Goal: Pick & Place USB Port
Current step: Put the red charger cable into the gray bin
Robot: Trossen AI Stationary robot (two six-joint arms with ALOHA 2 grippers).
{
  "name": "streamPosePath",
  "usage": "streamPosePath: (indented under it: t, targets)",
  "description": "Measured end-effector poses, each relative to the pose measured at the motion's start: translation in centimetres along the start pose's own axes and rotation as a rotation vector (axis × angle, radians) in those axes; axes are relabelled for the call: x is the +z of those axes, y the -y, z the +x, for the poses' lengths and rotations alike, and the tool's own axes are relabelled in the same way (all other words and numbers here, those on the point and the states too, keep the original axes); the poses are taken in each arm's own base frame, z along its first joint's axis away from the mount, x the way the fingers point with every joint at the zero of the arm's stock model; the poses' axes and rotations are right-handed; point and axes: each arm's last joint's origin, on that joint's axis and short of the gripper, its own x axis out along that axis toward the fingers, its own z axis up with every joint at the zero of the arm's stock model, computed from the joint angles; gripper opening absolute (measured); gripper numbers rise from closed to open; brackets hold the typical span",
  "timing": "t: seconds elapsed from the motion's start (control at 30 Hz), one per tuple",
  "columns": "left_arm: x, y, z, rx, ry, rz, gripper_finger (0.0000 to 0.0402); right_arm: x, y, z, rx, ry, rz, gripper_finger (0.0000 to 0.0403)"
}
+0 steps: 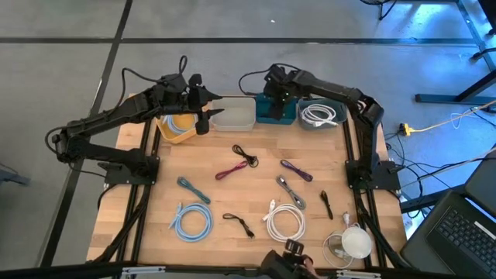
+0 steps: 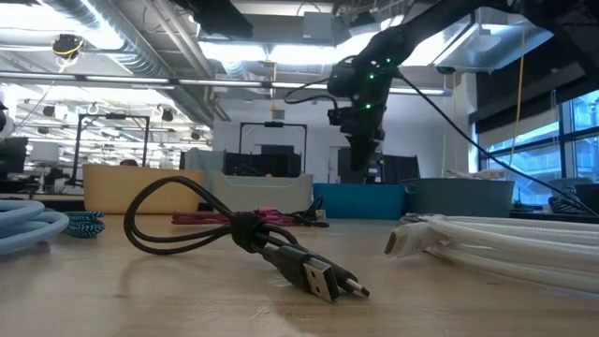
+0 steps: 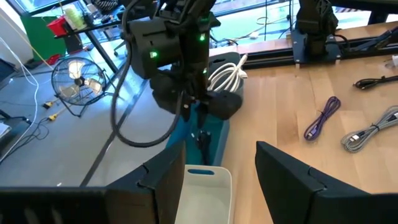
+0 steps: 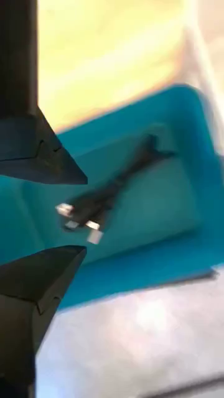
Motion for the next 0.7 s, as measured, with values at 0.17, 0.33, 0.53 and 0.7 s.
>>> streamPosePath:
  t: [0.17,0.33,0.53,0.7]
  targets:
    - [-0.7,0.3,0.0,-0.038,-0.068,-0.041,0.0185,-0.6,-1.5,-2.4,0.145,-0.004,-0.011,0.0172]
    - [-2.2,1.2,-0.3,-0.097,-0.238,-0.124,0.0185,-0.8,-4.6,-7.2,0.365,0.12,-0.051,0.0172]
    - [-3.7,3.9,0.0,-0.254,-0.369,-0.279,0.0185,-2.0,-8.4,-12.9,0.461,0.215,-0.131,0.0172]
    - [-6.2,7.8,2.0,-0.346,-0.424,-0.264,0.0185,-3.2,-10.2,-16.1,0.377,0.276,-0.16,0.0172]
